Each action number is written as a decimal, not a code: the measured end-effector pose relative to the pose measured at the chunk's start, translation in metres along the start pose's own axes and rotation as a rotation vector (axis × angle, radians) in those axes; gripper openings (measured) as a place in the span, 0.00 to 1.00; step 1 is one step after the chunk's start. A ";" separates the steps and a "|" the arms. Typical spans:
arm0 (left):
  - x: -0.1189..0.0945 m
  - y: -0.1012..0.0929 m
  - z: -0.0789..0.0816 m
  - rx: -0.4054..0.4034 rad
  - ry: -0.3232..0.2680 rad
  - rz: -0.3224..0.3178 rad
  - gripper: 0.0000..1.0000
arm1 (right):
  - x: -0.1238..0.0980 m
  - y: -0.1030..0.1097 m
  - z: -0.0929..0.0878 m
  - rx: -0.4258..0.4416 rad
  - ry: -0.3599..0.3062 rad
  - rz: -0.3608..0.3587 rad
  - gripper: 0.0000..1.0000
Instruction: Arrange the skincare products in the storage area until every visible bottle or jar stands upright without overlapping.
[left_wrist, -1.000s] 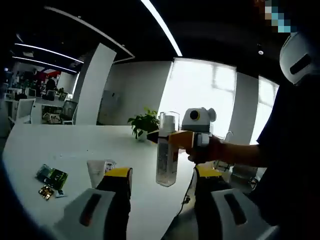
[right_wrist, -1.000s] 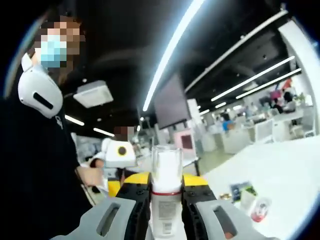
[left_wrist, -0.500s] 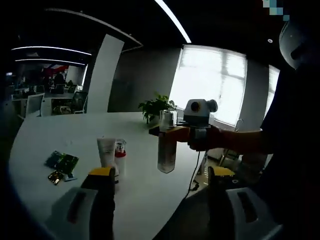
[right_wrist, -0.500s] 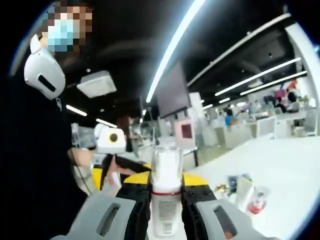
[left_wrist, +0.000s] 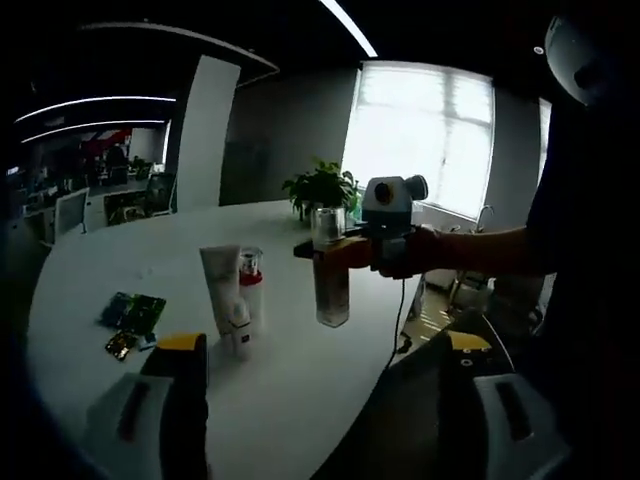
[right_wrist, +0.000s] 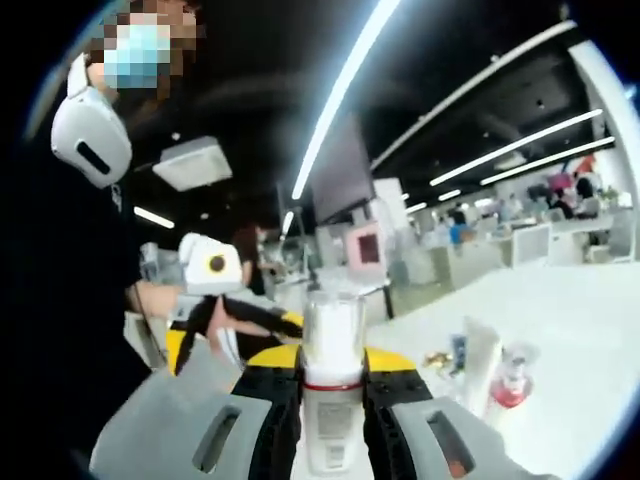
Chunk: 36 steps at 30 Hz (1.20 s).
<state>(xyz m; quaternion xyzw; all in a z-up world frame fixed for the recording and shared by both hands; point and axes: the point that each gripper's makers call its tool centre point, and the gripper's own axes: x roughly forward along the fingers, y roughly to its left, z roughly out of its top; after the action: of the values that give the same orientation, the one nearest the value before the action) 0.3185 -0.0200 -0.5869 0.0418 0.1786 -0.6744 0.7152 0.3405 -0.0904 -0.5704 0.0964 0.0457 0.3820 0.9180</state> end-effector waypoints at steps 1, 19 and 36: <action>0.001 0.001 -0.002 -0.004 -0.001 0.000 0.97 | 0.000 -0.003 -0.007 -0.009 0.010 -0.003 0.14; 0.023 0.038 -0.041 -0.052 -0.037 0.043 0.99 | 0.007 -0.052 -0.058 -0.156 -0.026 -0.052 0.14; 0.013 0.045 -0.020 -0.018 -0.140 0.088 0.99 | 0.003 -0.073 -0.110 -0.214 -0.053 -0.018 0.14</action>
<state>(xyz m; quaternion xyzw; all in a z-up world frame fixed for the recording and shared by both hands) 0.3594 -0.0220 -0.6181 -0.0042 0.1322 -0.6420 0.7552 0.3759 -0.1228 -0.6930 0.0073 -0.0189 0.3735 0.9274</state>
